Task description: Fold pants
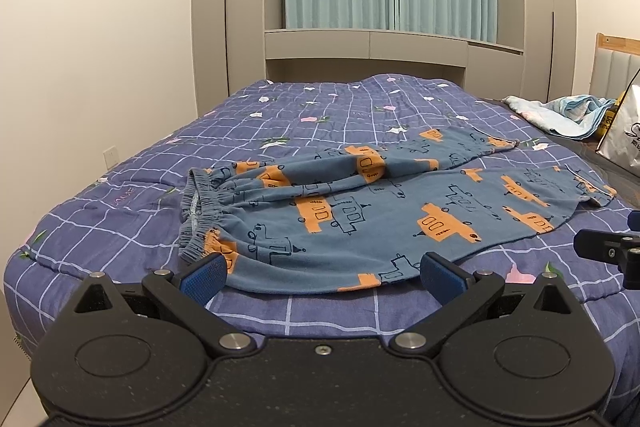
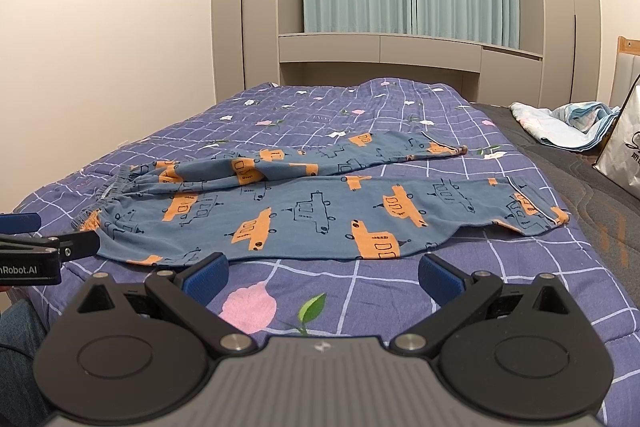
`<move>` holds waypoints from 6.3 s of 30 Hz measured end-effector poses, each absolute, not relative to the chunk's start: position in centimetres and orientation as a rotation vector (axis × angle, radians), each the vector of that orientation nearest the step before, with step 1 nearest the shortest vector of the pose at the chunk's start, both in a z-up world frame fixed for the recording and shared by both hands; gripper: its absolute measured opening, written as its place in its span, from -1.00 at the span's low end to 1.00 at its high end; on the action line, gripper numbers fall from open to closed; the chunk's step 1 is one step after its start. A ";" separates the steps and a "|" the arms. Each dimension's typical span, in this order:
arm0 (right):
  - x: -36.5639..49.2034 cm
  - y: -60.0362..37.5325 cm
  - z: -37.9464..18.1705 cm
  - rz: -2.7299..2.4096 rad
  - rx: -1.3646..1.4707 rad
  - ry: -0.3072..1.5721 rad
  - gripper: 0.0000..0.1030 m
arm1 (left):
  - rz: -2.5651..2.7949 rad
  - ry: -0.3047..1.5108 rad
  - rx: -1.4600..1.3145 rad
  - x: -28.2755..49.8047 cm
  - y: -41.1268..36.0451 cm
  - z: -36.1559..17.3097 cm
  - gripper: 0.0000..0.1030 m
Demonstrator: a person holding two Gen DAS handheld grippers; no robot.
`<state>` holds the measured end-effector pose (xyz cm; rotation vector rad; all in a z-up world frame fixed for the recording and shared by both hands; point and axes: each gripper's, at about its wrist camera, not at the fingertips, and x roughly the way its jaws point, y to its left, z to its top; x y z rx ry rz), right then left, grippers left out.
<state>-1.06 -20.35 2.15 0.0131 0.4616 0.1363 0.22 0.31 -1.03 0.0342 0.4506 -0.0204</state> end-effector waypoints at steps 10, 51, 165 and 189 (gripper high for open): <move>-0.9 -20.3 2.4 0.139 0.015 0.468 1.00 | -0.016 0.456 0.034 0.1 0.2 -0.9 0.99; 31.7 -18.7 3.9 0.684 -0.270 0.634 1.00 | 0.083 0.570 -0.064 27.2 14.4 0.9 0.99; 9.2 -18.5 -0.2 0.554 -0.453 0.526 0.38 | -0.475 0.509 0.374 6.6 10.1 -3.3 0.99; 28.3 -29.0 4.9 0.513 -0.175 0.680 0.97 | -0.757 0.600 -0.382 20.2 -8.5 -3.2 0.83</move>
